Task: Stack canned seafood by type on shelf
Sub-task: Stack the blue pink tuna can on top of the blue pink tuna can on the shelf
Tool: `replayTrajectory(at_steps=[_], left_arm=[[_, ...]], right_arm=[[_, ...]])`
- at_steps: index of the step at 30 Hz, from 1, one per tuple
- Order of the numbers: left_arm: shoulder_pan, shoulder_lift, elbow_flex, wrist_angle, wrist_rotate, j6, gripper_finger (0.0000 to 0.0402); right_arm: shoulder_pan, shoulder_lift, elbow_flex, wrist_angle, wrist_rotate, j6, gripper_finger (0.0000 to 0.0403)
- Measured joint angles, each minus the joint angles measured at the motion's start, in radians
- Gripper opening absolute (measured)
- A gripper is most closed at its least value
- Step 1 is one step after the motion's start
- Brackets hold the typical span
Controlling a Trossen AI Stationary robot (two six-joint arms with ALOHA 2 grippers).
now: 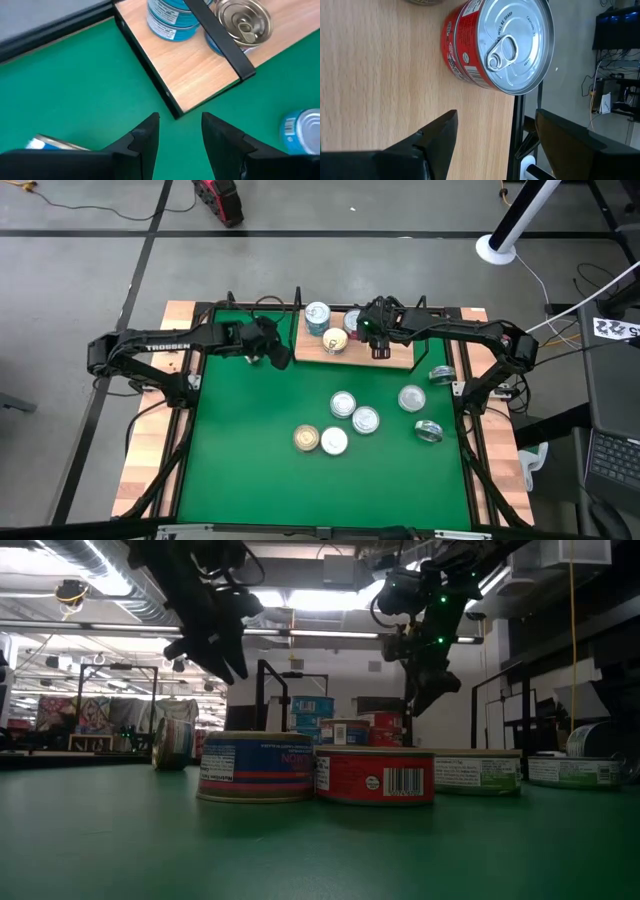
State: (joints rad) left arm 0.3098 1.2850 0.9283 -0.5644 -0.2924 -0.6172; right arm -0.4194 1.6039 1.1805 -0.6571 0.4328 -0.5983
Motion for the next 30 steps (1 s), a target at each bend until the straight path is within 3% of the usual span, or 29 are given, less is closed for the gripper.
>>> replayTrajectory(at_steps=[4, 11, 15, 18, 25, 30], left_arm=[[0.024, 0.0, 0.0, -0.001, 0.003, 0.005, 0.0161], [0.079, 0.0, 0.0, -0.008, 0.002, -0.011, 0.0245], [0.113, 0.0, 0.0, -0.07, 0.002, -0.025, 0.0273], [0.148, -0.004, 0.0, -0.139, 0.002, -0.063, 0.0279], [0.205, -0.01, 0.0, -0.263, 0.007, -0.306, 0.028], [0.216, -0.01, 0.0, -0.322, 0.048, -0.442, 0.028]], right_arm=[[0.0, 0.0, 0.0, 0.0, 0.0, 0.0, 0.0266], [0.0, 0.0, 0.0, 0.0, 0.0, 0.0, 0.0266], [0.0, 0.0, 0.0, 0.0, 0.0, 0.0, 0.0266], [0.0, 0.0, 0.0, 0.0, -0.001, 0.0, 0.0266], [0.0, 0.0, 0.0, 0.001, -0.008, 0.0, 0.0266], [0.0, 0.0, 0.0, 0.001, -0.074, 0.012, 0.0266]])
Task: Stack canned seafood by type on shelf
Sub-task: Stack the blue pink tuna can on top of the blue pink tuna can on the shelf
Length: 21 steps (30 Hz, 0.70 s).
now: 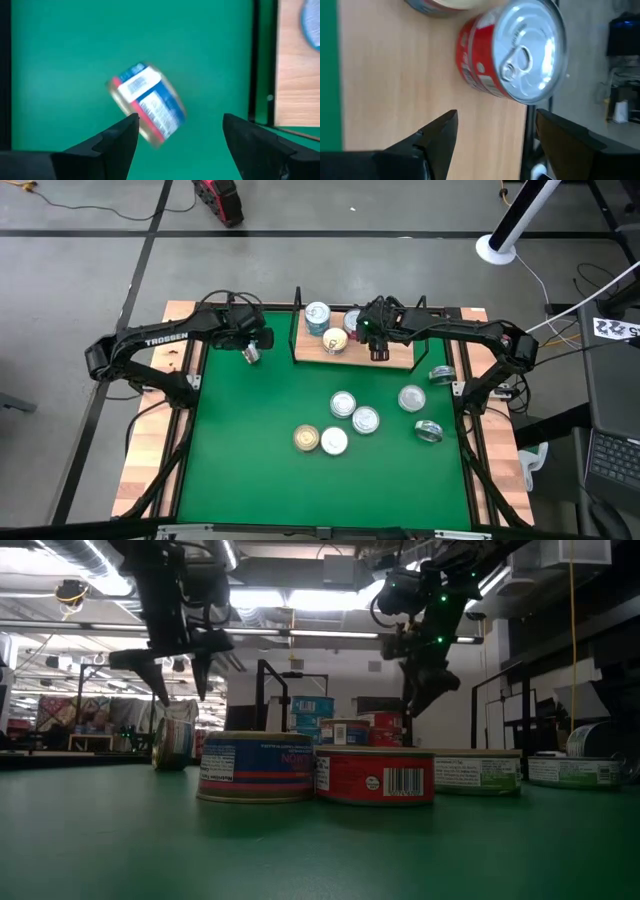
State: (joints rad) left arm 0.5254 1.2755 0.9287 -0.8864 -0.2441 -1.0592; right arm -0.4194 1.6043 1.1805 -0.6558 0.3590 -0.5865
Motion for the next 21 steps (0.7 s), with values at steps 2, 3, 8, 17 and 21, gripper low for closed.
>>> replayTrajectory(at_steps=[2, 3, 8, 17, 21], left_arm=[[-0.003, 0.0, 0.0, -0.006, 0.002, -0.03, 0.028], [-0.007, 0.001, 0.0, -0.004, 0.002, -0.047, 0.028], [-0.027, 0.002, 0.0, -0.005, 0.003, -0.138, 0.028], [-0.06, 0.002, -0.024, -0.014, 0.003, -0.309, 0.028], [-0.062, 0.002, -0.038, -0.013, 0.002, -0.368, 0.028]], right_arm=[[0.0, 0.0, 0.0, 0.001, -0.024, 0.008, 0.0266], [0.0, 0.0, 0.0, 0.001, -0.031, 0.01, 0.0266], [0.0, 0.0, 0.0, 0.001, -0.031, 0.01, 0.0266], [0.0, 0.0, 0.0, 0.002, -0.035, 0.01, 0.0266], [0.0, 0.0, 0.0, 0.002, -0.047, 0.01, 0.0266]])
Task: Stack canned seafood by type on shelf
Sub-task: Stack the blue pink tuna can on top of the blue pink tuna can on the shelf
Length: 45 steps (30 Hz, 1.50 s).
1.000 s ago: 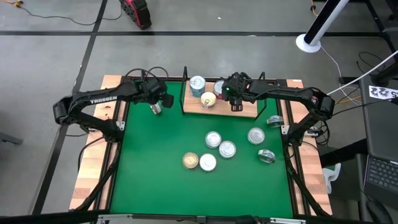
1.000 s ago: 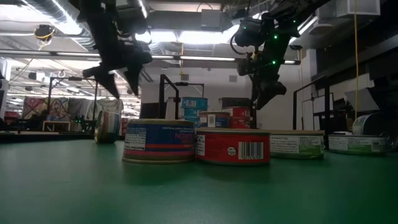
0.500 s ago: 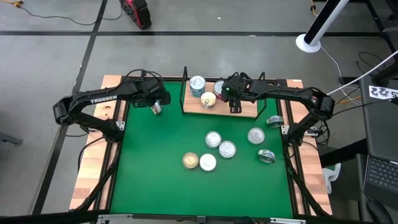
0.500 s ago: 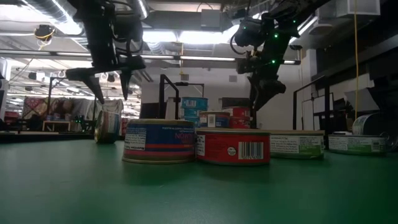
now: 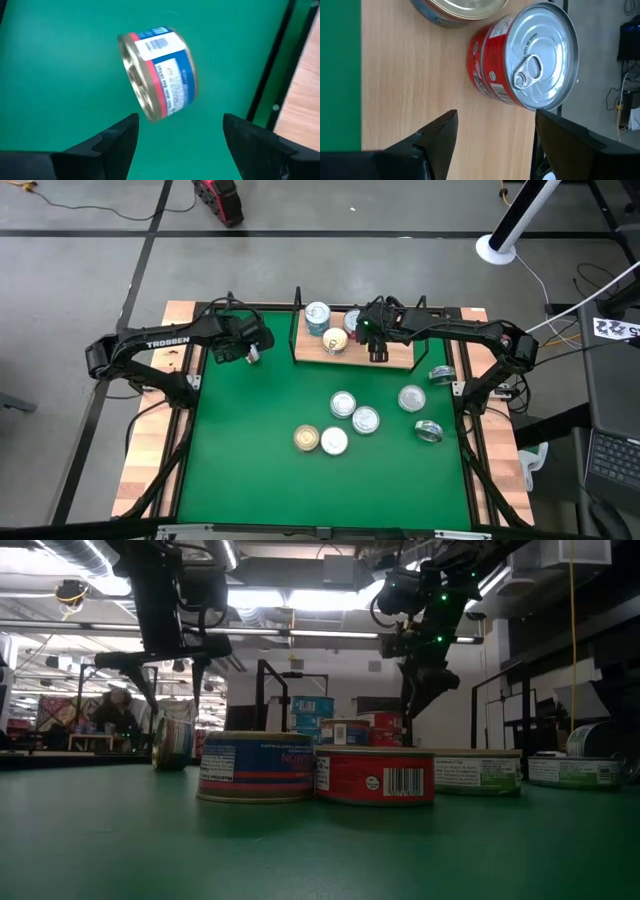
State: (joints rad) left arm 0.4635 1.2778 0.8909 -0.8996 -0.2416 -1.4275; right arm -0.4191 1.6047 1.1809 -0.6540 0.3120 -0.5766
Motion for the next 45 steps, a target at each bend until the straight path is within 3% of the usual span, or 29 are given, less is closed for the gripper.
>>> replayTrajectory(at_steps=[8, 25, 30, 45], left_arm=[[0.001, 0.005, 0.0, 0.024, -0.004, -0.041, 0.028], [0.042, 0.138, -0.001, 0.068, -0.04, -0.058, 0.028], [0.07, 0.168, -0.001, 0.112, -0.044, 0.013, 0.028], [0.075, 0.18, -0.001, -0.01, -0.056, 0.069, 0.028]], right_arm=[[0.0, 0.0, 0.0, 0.001, -0.06, -0.001, 0.0266], [0.0, 0.0, 0.0, 0.002, -0.063, -0.001, 0.0266], [0.0, 0.0, 0.0, 0.002, -0.063, -0.001, 0.0266], [0.0, 0.0, 0.0, 0.001, -0.133, 0.003, 0.0266]])
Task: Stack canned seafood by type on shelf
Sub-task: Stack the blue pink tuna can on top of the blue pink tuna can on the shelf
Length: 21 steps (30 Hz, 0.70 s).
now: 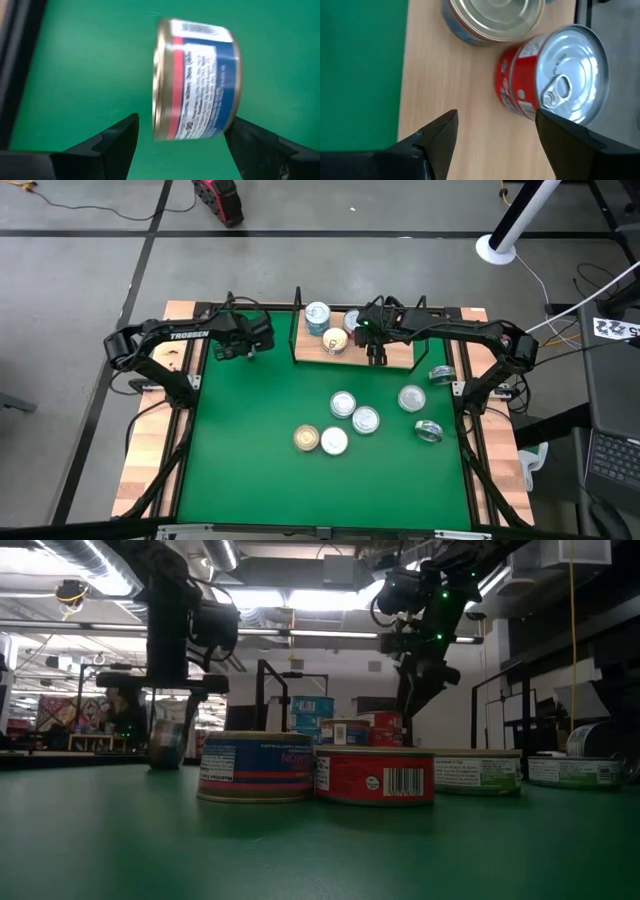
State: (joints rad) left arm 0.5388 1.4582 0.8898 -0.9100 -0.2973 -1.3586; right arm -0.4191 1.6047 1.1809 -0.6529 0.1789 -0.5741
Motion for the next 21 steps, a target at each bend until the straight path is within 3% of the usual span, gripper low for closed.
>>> replayTrajectory(at_steps=[10, 21], left_arm=[[0.0, 0.0, 0.0, -0.019, -0.088, 0.212, 0.028], [0.0, 0.0, 0.0, -0.009, -0.11, 0.375, 0.028]], right_arm=[[0.0, 0.0, 0.0, 0.0, -0.015, 0.001, 0.0266], [0.0, 0.0, 0.0, 0.0, -0.015, 0.002, 0.0266]])
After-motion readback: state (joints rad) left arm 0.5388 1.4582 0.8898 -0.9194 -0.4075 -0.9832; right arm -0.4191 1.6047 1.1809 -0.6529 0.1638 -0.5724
